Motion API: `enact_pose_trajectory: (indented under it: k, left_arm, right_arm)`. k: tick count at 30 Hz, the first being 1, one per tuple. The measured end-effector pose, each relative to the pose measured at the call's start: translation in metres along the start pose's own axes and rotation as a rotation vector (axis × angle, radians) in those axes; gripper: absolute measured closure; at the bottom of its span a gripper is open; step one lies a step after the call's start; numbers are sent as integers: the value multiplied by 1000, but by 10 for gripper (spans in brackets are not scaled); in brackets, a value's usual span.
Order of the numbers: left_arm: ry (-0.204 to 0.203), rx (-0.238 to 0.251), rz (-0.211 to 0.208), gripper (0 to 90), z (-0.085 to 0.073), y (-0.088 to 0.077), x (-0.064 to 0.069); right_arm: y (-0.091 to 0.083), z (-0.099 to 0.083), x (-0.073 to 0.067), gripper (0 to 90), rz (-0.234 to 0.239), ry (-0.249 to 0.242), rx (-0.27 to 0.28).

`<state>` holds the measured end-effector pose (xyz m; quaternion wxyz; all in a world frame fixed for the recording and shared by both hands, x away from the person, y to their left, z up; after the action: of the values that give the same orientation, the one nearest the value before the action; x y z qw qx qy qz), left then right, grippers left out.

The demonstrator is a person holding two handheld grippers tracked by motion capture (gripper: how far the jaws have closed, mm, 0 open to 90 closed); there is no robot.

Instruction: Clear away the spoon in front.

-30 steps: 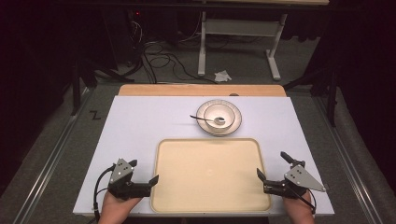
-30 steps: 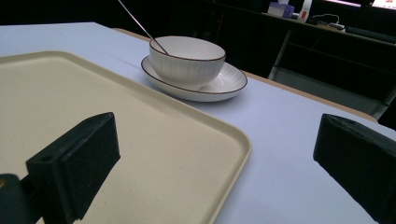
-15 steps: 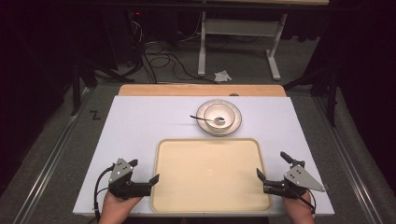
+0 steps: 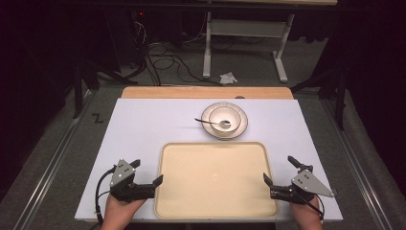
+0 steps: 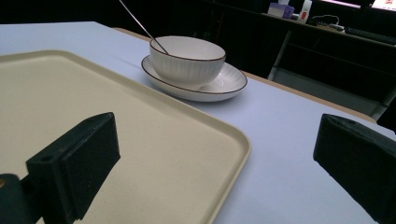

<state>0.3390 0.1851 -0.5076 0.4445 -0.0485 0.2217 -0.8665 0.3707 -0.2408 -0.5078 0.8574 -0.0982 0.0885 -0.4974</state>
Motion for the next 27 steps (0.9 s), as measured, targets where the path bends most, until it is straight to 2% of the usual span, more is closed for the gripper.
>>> enact_pose_trajectory:
  k: [4,10,18,27]
  left_arm:
    - [7,4,5,20,6,-4,0]
    - [-7,27,14,23,19,-7,-5]
    - [5,42,22,23,32,-9,-8]
    - [3,38,7,23,43,-5,-10]
  right_arm:
    - [0,0,0,10,1,-1,0]
    - [-1,1,-1,10,3,-3,3]
    - [-1,1,-1,10,-1,-3,3]
    - [0,1,-1,10,0,-6,5]
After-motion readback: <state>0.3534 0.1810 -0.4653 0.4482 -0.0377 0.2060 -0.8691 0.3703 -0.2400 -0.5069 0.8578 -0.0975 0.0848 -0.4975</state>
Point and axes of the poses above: each handheld gripper's, and its own axes: y roughly forward along the jaws, z roughly out of its top, x roughly to its right, the point moved 7 cm from there along y, roughly forward along the jaws, and after that the axes turned 15 degrees about y, right-handed, at the moved point
